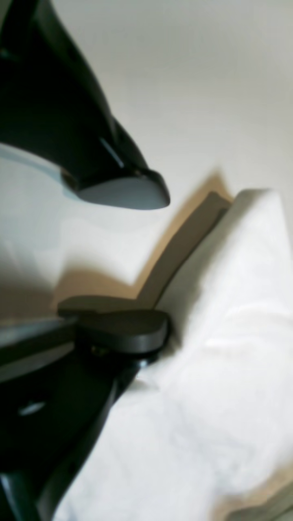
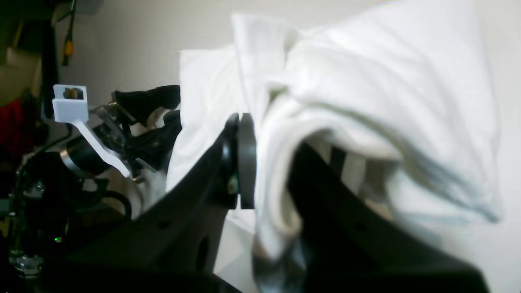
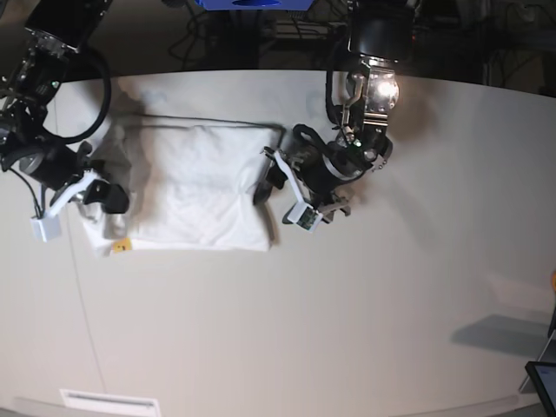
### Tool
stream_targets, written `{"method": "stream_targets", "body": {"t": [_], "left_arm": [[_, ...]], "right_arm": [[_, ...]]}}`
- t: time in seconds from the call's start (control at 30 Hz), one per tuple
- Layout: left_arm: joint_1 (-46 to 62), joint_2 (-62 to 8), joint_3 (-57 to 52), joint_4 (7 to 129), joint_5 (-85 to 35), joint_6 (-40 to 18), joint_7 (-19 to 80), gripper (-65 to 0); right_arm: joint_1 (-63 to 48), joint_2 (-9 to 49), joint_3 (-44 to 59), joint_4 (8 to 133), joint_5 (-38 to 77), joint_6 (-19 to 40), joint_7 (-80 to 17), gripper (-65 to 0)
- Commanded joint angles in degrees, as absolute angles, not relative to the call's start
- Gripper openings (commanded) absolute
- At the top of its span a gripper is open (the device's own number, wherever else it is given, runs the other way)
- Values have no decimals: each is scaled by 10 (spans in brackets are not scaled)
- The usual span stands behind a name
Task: Fold the T-shirt properly
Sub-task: 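Fold the grasped edges inward with both grippers and release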
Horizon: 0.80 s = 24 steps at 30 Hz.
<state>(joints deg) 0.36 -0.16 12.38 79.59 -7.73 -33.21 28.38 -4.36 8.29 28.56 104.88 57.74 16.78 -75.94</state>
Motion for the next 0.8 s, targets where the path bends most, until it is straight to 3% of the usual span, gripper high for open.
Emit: {"method": "stream_targets", "body": {"t": [0.0,0.27,0.43,0.77], "left_arm": [[17,-1,130,781,-47,-337,363,-264],[19,11,131,781,-48,-337,363,-264],[21,22,131,781,-48,-337,363,-264],[22,36,131,781,-48,-337,363,-264]], "right_arm": [[-39,89,282,1058,591,166,-742,-647],[-59,89,218,1062,591,160,-716,-647],[-62,89,184,1063,591,97,-699,-647],[-64,73,140,1064,590,93,-691,-647]]}}
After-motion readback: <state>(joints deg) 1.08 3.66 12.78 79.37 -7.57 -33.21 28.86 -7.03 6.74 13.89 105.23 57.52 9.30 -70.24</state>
